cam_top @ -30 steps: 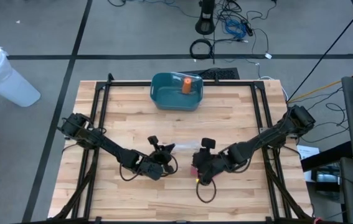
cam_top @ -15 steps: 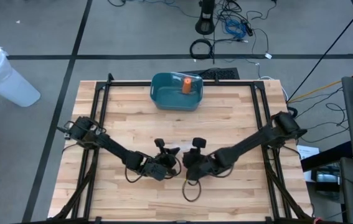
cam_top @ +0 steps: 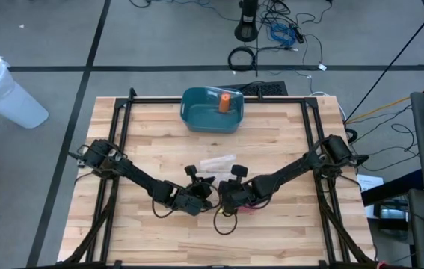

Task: Roll bandage
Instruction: Put the rolled pink bandage into the transparent zip lock

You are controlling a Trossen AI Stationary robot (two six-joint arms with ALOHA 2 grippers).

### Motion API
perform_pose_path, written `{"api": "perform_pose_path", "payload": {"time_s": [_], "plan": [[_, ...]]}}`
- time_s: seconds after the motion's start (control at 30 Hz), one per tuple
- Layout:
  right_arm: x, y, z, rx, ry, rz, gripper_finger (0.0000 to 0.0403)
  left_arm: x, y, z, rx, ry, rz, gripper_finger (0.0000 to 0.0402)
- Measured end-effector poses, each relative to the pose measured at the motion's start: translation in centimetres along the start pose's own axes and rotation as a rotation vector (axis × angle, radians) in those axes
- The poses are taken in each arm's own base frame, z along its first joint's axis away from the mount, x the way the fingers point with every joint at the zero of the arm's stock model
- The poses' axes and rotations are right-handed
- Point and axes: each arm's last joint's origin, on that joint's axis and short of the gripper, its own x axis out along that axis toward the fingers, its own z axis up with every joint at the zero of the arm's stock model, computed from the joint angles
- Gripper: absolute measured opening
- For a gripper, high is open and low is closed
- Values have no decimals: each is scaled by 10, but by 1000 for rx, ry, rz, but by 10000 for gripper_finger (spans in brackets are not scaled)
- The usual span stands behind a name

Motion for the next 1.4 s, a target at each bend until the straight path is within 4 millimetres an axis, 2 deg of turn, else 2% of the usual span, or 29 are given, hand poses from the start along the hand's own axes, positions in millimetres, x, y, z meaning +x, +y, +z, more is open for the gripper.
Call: {"api": "perform_pose_path", "payload": {"time_s": [0.2,0.4,0.57,0.83,0.93,1.03,1.2,1.4], "plan": [[2,-1,1,-4,35,95,4,8,5,-2,-65,26,-17,0],[-8,1,5,-35,11,128,37,10,7,-2,-88,32,-34,0],[-30,-4,10,-108,9,203,97,10,6,0,-77,20,-47,0],[-66,-22,11,-63,97,307,218,9,6,0,-83,22,-59,0],[-67,-20,5,-21,184,354,250,9,5,0,-121,19,-60,0],[-62,-12,-2,-5,242,373,263,8,4,2,-151,6,-65,0],[-58,-6,-8,21,275,363,263,11,0,-3,-165,11,-65,0],[-42,0,-15,29,325,329,259,17,-7,-10,-163,14,-64,0]]}}
